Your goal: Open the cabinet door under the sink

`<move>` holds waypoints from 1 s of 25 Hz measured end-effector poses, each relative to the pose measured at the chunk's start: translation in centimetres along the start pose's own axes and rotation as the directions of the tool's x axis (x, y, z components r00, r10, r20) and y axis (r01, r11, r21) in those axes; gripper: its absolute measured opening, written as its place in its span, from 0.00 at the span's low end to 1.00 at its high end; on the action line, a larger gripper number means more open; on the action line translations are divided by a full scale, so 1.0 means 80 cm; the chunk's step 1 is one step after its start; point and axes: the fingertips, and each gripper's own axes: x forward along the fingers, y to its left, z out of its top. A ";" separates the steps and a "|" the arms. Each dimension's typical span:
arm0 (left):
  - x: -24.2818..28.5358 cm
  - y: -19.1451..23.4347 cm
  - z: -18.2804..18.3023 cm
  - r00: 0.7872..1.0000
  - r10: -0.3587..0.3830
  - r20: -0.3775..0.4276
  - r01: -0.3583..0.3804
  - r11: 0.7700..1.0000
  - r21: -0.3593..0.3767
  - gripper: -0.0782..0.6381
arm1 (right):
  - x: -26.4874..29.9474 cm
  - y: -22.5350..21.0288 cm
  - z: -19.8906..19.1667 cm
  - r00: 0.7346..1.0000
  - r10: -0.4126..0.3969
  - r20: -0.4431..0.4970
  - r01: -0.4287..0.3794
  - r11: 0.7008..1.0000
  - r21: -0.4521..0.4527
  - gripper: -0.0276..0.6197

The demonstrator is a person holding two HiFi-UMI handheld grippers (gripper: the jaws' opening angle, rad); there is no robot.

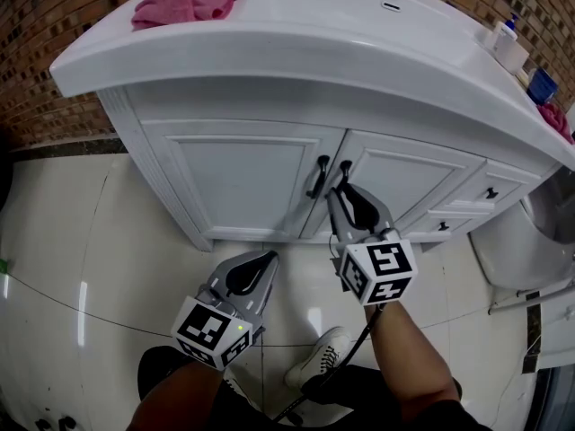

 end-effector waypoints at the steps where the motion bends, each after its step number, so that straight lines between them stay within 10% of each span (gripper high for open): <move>1: 0.000 0.003 -0.001 1.000 0.005 -0.001 -0.005 1.000 -0.012 0.11 | 0.002 0.000 -0.001 1.000 -0.002 0.000 0.002 1.000 -0.004 0.19; 25: -0.010 -0.017 0.005 1.000 -0.028 0.011 0.028 0.999 -0.021 0.11 | -0.022 0.009 -0.004 1.000 0.018 -0.012 -0.018 0.998 0.061 0.12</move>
